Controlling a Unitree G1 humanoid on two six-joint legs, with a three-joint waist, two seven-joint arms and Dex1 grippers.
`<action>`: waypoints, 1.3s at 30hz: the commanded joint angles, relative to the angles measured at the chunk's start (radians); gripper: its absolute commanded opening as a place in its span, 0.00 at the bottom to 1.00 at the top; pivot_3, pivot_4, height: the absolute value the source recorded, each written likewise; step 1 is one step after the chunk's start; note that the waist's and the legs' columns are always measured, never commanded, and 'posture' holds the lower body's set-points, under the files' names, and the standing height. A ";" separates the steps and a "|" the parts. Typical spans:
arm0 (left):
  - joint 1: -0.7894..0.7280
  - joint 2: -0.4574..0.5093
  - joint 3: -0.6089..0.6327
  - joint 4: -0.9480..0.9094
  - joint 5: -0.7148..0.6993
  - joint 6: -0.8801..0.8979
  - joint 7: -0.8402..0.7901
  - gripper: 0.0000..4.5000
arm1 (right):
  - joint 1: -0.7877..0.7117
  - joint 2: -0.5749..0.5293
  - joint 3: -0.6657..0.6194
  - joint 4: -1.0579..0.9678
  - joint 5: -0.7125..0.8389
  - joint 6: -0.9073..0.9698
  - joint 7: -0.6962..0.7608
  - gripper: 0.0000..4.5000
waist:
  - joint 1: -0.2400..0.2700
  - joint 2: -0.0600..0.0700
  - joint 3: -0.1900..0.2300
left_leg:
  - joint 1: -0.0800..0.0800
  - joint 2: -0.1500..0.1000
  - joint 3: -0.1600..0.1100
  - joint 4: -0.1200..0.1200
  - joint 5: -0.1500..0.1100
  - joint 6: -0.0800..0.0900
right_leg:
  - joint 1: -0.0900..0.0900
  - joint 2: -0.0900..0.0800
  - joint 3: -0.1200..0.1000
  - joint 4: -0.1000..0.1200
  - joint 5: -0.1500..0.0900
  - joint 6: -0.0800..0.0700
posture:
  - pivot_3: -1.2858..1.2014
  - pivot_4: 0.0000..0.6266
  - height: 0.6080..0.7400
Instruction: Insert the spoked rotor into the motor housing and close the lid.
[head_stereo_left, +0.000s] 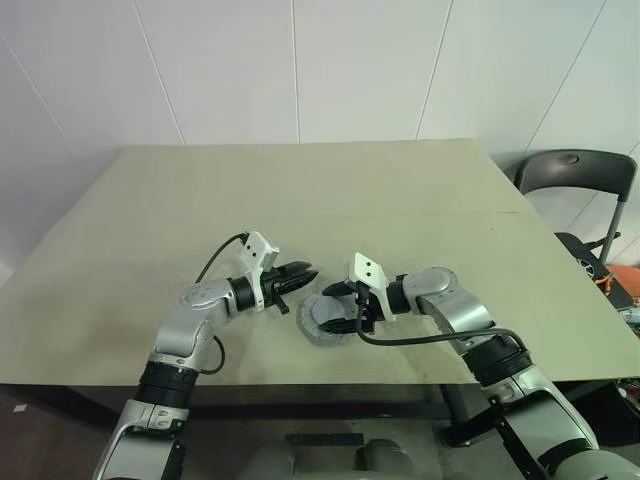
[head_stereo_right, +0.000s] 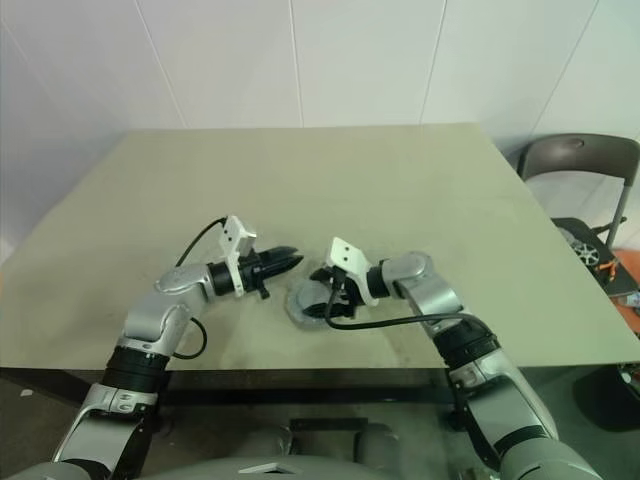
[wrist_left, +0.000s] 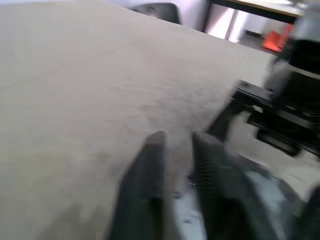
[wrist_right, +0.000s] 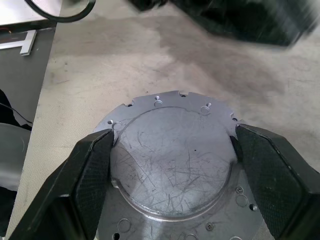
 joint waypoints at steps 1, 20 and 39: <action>-0.032 0.033 -0.063 0.005 0.031 -0.004 -0.066 0.01 | 0.012 -0.015 0.008 0.026 -0.040 0.024 -0.024 0.79 | 0.000 0.000 0.000 | 0.000 0.000 0.000 0.000 0.000 0.000 | 0.000 0.000 0.000 0.000 0.000 -0.001 | 0.52 0.00 1.00; -0.032 0.065 -0.169 0.063 0.106 0.042 -0.122 0.01 | 0.030 -0.016 -0.018 -0.026 0.004 0.042 -0.016 0.79 | 0.001 0.000 -0.001 | 0.004 0.000 0.000 -0.001 0.000 0.000 | 0.004 0.000 0.000 -0.001 -0.002 -0.002 | 0.52 0.00 1.00; -0.050 0.020 -0.160 0.113 0.130 0.009 -0.063 0.00 | -0.038 0.011 -0.350 -0.020 0.237 0.257 -0.180 0.99 | 0.001 0.000 -0.001 | 0.000 0.000 -0.001 -0.001 0.000 0.000 | 0.001 0.000 0.000 -0.001 -0.002 -0.002 | 0.52 0.00 1.00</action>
